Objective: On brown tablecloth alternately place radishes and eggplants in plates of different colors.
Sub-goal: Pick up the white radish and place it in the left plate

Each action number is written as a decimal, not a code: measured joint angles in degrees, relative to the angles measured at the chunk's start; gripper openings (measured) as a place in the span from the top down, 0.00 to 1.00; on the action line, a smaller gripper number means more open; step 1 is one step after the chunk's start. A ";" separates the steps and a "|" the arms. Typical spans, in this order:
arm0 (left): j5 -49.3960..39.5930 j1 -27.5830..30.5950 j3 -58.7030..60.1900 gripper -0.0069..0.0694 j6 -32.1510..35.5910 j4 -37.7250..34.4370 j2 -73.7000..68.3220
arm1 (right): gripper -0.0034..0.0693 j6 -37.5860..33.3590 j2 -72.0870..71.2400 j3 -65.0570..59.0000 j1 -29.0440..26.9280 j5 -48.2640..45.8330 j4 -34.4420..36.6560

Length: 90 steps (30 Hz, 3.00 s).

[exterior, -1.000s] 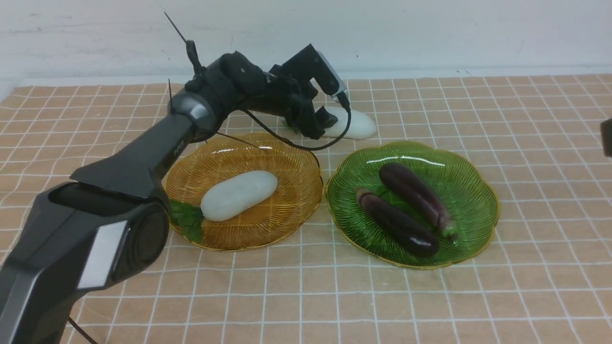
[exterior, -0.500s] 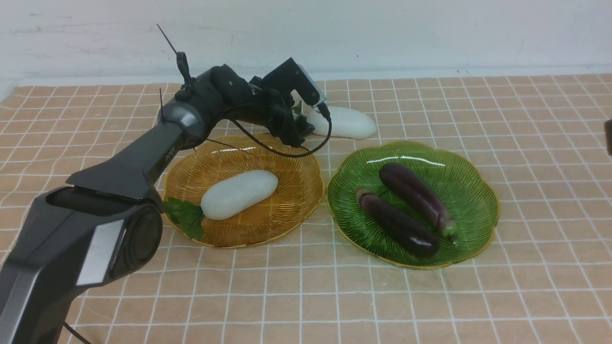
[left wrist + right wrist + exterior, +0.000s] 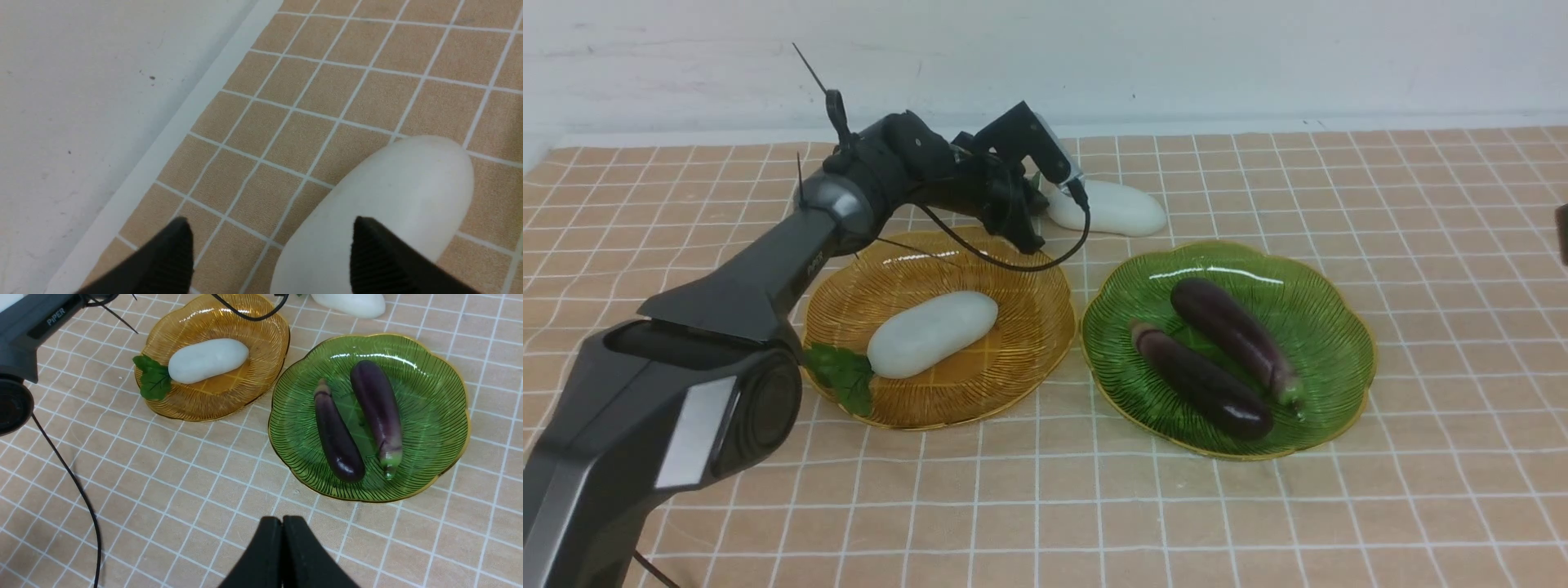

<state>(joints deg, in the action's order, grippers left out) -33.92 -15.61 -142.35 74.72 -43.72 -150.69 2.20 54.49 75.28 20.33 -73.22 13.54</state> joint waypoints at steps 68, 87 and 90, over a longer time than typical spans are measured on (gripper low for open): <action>-21.81 2.70 -0.05 0.51 -35.51 21.21 12.31 | 0.97 -3.10 0.00 -0.05 0.00 0.00 1.65; -37.54 6.38 4.50 0.51 -57.58 30.54 16.85 | 0.97 -5.72 0.00 -0.05 0.00 0.00 9.01; -37.54 6.45 7.08 0.51 -61.71 31.96 16.85 | 0.97 -6.33 0.00 -0.05 0.00 0.00 9.95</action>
<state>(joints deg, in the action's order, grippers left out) -71.46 -9.16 -135.27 13.01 -11.76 -133.85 -4.13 54.49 75.22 20.33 -73.22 23.49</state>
